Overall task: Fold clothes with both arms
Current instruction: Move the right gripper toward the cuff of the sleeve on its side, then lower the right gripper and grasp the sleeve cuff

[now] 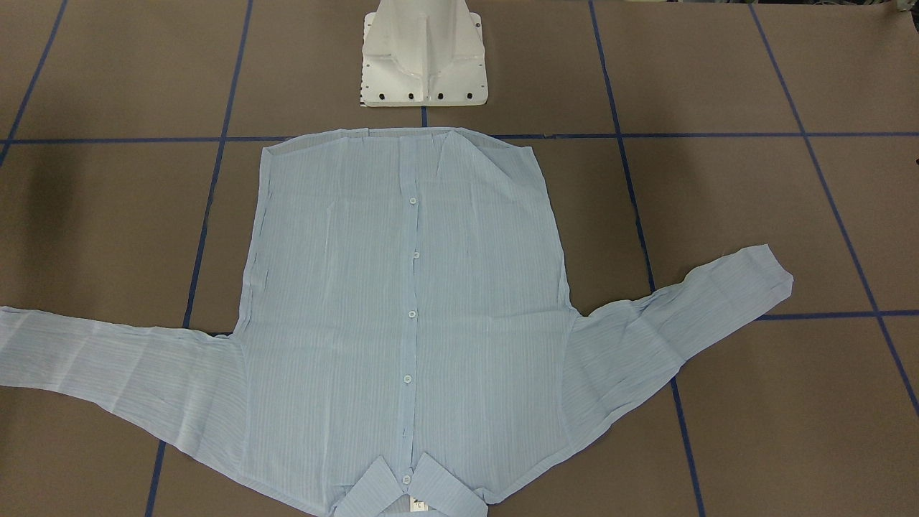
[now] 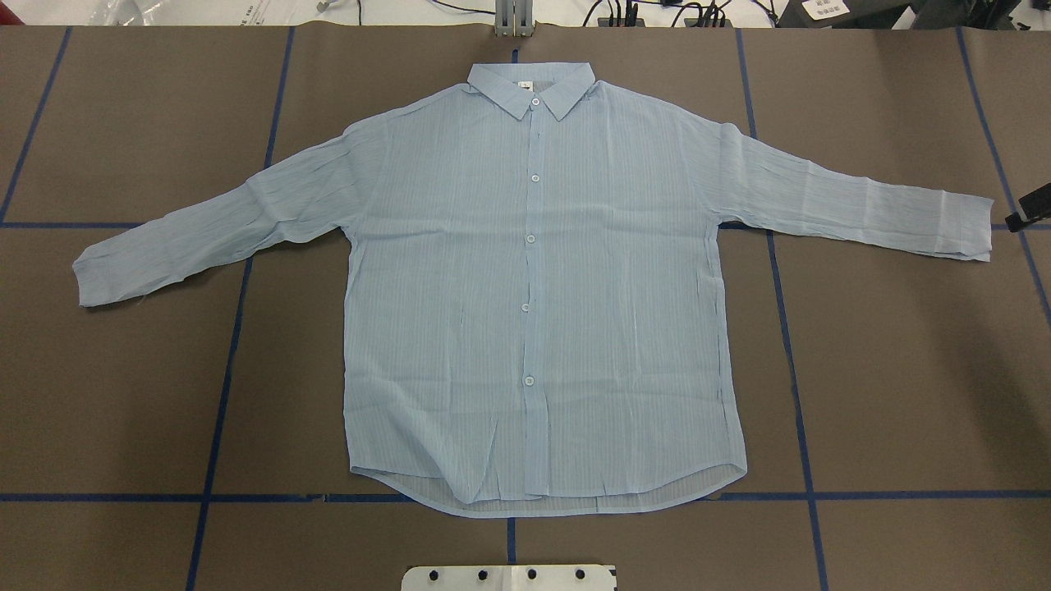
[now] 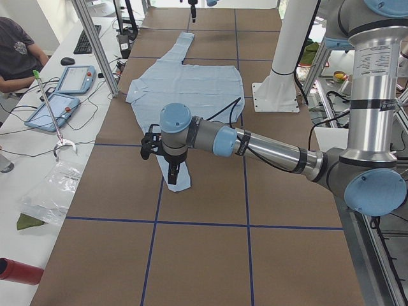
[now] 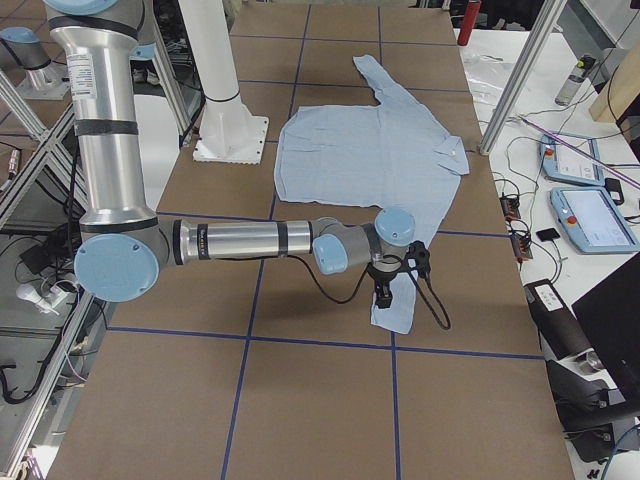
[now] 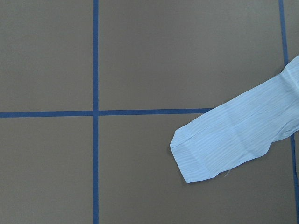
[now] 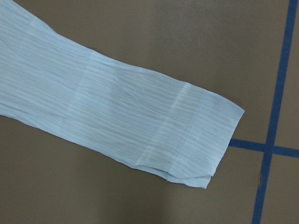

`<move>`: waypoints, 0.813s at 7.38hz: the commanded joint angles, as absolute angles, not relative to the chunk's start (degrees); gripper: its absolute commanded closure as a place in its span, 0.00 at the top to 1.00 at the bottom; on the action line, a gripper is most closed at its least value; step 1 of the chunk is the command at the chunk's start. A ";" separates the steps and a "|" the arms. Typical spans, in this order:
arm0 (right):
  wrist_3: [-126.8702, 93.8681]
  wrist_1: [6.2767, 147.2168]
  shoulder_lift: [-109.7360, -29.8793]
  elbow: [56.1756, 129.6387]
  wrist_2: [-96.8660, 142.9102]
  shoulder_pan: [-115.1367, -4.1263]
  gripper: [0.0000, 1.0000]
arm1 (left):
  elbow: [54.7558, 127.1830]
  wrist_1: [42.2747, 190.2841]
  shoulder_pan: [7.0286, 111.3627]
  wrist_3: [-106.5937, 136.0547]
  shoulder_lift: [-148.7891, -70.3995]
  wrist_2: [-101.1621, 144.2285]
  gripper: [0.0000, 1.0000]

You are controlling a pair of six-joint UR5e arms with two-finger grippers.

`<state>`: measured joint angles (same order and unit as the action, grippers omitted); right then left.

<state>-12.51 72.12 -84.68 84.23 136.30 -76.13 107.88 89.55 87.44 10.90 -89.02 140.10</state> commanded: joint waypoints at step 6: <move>-12.22 61.00 -78.49 65.94 129.99 -71.46 0.96 | 109.78 90.35 87.63 10.37 -88.51 139.57 1.00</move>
<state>-12.28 61.10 -78.52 67.75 130.10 -71.91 109.79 90.34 87.62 10.37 -88.59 139.56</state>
